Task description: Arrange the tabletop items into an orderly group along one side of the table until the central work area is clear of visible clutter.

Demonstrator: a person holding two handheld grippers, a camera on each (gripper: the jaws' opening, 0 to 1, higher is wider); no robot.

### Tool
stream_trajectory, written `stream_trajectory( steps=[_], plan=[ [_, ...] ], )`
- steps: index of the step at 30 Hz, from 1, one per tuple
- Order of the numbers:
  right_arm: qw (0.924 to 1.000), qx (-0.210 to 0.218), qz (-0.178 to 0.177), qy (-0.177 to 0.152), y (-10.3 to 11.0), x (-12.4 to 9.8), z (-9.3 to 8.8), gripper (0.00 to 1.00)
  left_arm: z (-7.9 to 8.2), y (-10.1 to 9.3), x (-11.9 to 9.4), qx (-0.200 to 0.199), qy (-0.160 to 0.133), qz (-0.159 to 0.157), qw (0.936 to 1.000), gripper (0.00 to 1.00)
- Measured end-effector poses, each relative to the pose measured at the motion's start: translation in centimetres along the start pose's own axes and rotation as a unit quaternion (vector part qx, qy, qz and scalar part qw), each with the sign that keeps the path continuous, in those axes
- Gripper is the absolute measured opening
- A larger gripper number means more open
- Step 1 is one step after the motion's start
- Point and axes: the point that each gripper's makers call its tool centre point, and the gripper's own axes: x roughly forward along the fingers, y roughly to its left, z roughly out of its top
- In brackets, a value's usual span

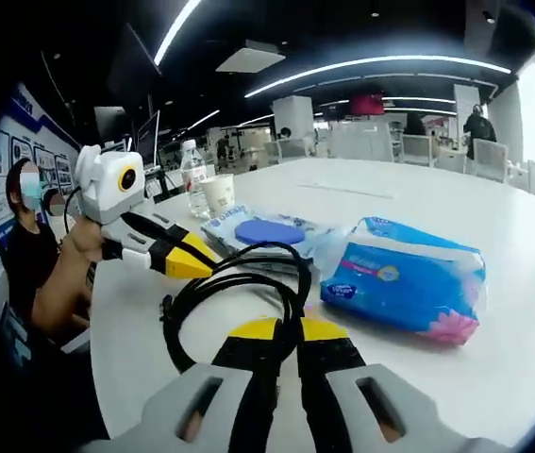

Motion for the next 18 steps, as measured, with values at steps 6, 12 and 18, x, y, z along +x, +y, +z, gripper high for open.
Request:
stream_trajectory(
  steps=[6, 12, 18],
  plan=[
    [0.9998, 0.003, 0.0, -0.021, 1.1, -1.3, 0.9, 0.02, 1.0, -0.5, -1.0, 0.002, -0.018, -0.004, 0.9998, 0.02],
    [0.9974, 0.036, 0.018, -0.059, 1.1, -2.6, 2.8, 0.01, 1.9, -0.9, -1.5, 0.004, -0.036, -0.008, 0.9993, 0.01],
    [0.9966, 0.024, 0.018, -0.076, 2.6, -3.4, 3.5, 0.0, 2.6, -1.0, -1.5, 0.014, -0.046, -0.003, 0.9989, 0.0]
  ],
)
